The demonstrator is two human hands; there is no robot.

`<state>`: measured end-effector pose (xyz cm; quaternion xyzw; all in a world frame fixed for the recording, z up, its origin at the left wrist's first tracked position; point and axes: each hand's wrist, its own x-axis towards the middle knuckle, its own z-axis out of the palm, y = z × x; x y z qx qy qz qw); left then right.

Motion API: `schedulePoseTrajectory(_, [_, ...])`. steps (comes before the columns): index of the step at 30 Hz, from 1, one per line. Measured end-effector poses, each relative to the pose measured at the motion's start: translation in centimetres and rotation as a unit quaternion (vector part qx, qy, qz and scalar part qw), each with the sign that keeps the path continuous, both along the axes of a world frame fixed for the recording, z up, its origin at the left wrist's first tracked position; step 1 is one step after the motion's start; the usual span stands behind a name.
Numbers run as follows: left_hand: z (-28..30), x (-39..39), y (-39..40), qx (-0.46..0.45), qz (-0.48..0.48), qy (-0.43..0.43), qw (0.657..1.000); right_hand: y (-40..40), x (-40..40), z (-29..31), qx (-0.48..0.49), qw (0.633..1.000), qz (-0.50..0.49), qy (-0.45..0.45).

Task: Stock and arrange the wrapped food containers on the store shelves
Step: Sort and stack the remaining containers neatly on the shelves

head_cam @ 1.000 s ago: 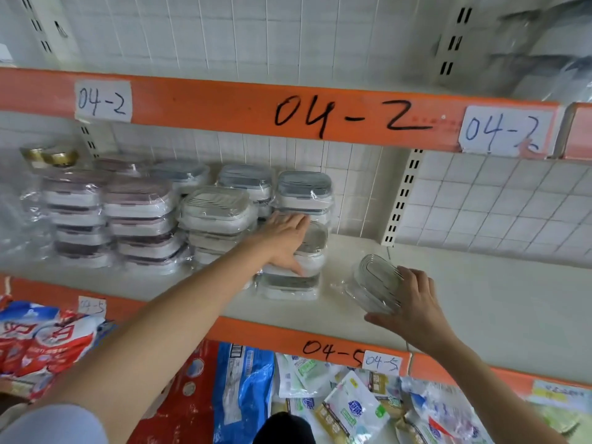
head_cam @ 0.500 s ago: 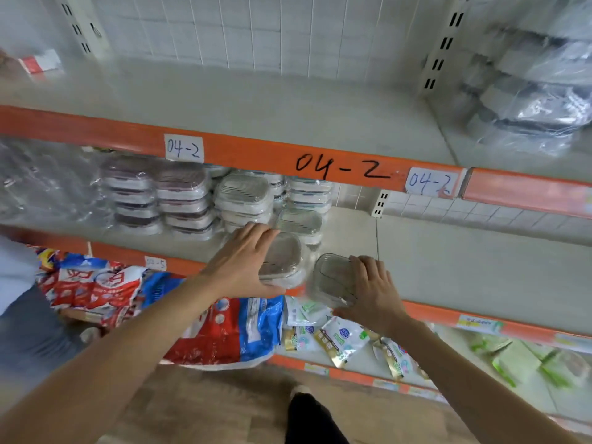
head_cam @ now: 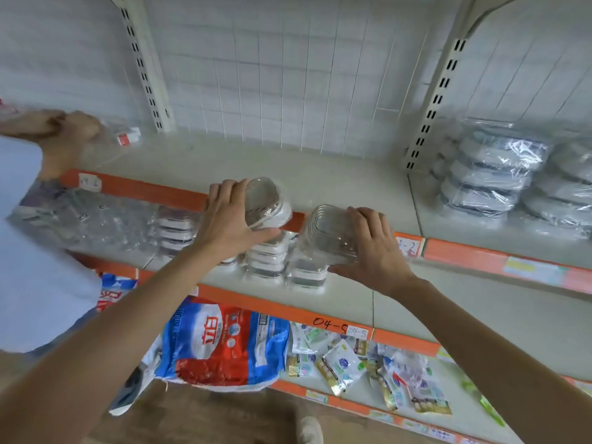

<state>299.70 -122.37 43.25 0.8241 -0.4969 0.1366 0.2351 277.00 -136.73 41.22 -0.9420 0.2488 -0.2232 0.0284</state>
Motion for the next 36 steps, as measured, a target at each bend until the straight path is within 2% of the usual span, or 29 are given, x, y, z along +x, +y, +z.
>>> schedulePoseTrajectory(3, [-0.2, 0.2, -1.2, 0.027, 0.02, 0.01, 0.999, -2.8, 0.4, 1.6, 0.046, 0.996, -0.056, -0.043])
schedulePoseTrajectory(5, [-0.5, 0.2, -2.2, 0.049, 0.015, 0.017, 0.999, -5.0, 0.7, 2.0, 0.084, 0.99, -0.104, -0.04])
schedulePoseTrajectory(10, [-0.7, 0.7, -6.4, 0.087, 0.005, 0.025, 0.996, -10.6, 1.9, 1.9, 0.165, 0.961, -0.187, 0.121])
schedulePoseTrajectory(14, [-0.6, 1.5, -10.5, 0.145, 0.015, -0.017, 0.989, -14.7, 3.7, 1.3, 0.155, 0.962, -0.162, 0.158])
schedulePoseTrajectory(17, [-0.5, 2.0, -13.9, 0.192, 0.012, -0.019, 0.981, -17.9, 5.3, 1.2, 0.202, 0.951, -0.136, 0.191])
schedulePoseTrajectory(23, [-0.4, 4.3, -20.8, 0.22, -0.032, 0.0, 0.975, -24.2, 7.9, 1.8, 0.295, 0.922, -0.124, 0.217])
schedulePoseTrajectory(28, [0.1, 6.6, -24.8, 0.263, -0.061, 0.084, 0.959, -26.8, 9.1, 1.8, 0.259, 0.93, -0.123, 0.23])
schedulePoseTrajectory(32, [1.1, 7.9, -26.9, 0.319, -0.136, 0.067, 0.935, -27.2, 9.2, 2.0, 0.245, 0.937, -0.114, 0.22])
schedulePoseTrajectory(36, [1.5, 7.7, -27.9, 0.313, -0.175, 0.053, 0.932, -26.8, 9.0, 1.8, 0.242, 0.945, -0.12, 0.187])
